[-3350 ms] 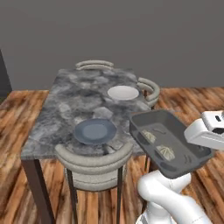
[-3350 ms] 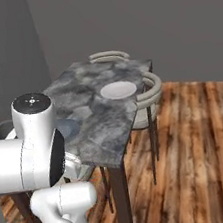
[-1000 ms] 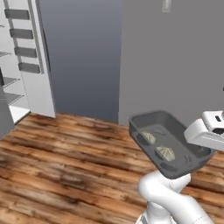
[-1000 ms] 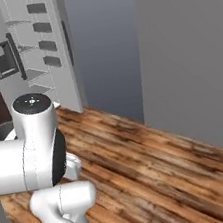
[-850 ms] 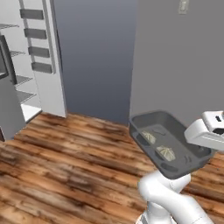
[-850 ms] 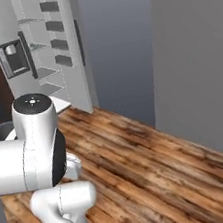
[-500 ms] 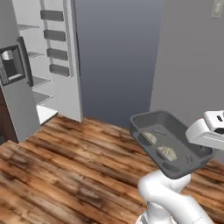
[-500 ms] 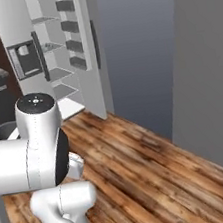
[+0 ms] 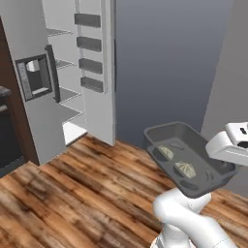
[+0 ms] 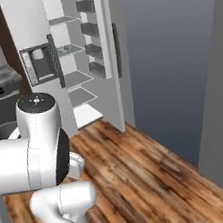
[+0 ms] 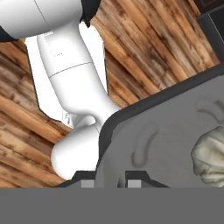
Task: Place two dumplings into each of the tupperware containers and then place the containers in the fridge.
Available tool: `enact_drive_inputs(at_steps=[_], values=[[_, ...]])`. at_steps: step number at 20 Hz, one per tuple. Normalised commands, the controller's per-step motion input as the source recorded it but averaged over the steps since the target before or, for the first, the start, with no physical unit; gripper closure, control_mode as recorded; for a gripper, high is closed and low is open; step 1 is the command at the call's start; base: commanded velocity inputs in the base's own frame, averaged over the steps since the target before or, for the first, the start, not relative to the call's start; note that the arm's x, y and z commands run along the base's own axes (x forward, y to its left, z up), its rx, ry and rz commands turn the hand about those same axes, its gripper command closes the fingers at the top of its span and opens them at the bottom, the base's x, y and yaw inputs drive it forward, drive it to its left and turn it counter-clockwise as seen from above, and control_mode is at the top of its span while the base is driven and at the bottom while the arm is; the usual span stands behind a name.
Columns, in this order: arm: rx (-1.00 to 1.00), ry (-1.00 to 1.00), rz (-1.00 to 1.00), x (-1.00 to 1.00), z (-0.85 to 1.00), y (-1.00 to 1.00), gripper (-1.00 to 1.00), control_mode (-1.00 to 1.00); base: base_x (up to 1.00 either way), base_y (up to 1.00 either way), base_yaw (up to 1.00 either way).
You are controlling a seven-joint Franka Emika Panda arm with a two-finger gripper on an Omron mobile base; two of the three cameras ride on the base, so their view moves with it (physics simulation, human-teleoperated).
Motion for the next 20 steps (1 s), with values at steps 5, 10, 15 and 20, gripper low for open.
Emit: enact_drive_inputs(at_steps=[5, 10, 15, 20], values=[[0.0, 0.0, 0.0, 0.0, 0.0, 0.0, 1.0, 1.0, 0.99, -0.05, 0.25], [0.0, 0.0, 0.0, 0.0, 0.0, 0.0, 1.0, 1.0, 0.97, -0.11, 0.19], [0.0, 0.0, 0.0, 0.0, 0.0, 0.0, 1.0, 1.0, 0.9, -0.04, 0.18], [0.0, 0.0, 0.0, 0.0, 0.0, 0.0, 1.0, 1.0, 0.85, -0.05, 0.2]])
